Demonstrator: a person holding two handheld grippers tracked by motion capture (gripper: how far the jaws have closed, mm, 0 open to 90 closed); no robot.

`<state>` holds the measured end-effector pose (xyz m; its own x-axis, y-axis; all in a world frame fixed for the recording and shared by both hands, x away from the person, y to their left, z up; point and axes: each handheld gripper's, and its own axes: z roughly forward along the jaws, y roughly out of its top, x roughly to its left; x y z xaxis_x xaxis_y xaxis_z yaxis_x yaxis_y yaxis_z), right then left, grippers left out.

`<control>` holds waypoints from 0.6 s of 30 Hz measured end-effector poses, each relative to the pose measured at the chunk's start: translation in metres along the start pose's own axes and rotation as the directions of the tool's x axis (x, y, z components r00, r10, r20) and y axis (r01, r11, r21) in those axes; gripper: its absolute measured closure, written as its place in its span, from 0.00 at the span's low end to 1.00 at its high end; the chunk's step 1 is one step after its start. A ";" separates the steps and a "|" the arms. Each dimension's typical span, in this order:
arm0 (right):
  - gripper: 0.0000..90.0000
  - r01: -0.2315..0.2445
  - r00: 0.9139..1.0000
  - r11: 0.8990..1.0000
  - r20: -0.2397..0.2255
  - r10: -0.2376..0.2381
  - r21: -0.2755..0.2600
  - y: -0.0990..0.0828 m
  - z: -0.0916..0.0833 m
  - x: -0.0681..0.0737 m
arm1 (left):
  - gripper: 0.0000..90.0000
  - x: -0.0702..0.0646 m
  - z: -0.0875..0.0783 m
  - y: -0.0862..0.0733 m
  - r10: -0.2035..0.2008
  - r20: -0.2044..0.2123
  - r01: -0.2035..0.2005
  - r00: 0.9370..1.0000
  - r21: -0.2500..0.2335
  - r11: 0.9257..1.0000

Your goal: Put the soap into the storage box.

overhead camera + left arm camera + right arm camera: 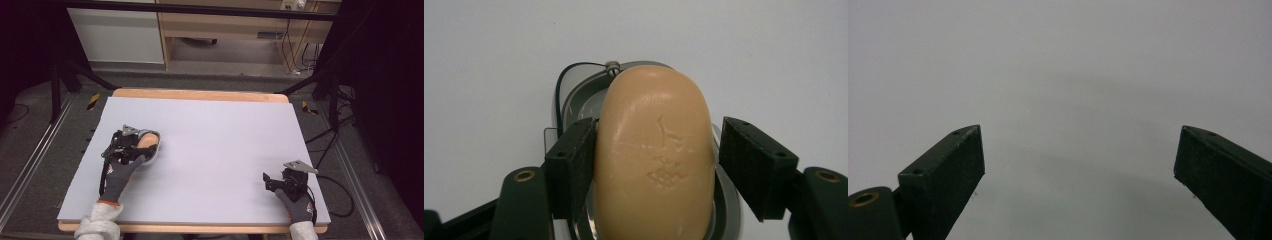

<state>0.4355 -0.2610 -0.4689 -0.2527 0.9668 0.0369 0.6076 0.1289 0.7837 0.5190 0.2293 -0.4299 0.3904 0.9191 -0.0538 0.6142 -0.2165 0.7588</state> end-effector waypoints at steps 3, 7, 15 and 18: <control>0.07 0.000 1.000 1.000 0.000 0.000 -0.001 0.000 0.000 0.000 | 0.35 -0.001 -0.001 0.001 0.007 0.003 -0.007 1.000 -0.009 1.000; 0.07 0.001 1.000 1.000 -0.001 -0.001 -0.001 0.000 0.000 0.000 | 0.36 -0.002 -0.003 0.001 0.013 -0.008 -0.013 1.000 -0.018 1.000; 0.07 0.000 1.000 1.000 0.000 0.000 0.000 0.000 0.000 0.000 | 0.36 -0.006 -0.005 0.003 0.032 -0.015 -0.033 0.999 -0.029 0.999; 0.07 0.003 1.000 1.000 0.000 -0.003 -0.001 0.000 0.000 0.000 | 0.36 -0.006 -0.006 0.003 0.028 -0.011 -0.028 1.000 -0.032 0.999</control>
<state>0.4353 -0.2616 -0.4687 -0.2549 0.9664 0.0342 0.6062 0.1321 0.7843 0.5139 0.2252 -0.4235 0.4001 0.9161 -0.0254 0.5805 -0.2319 0.7806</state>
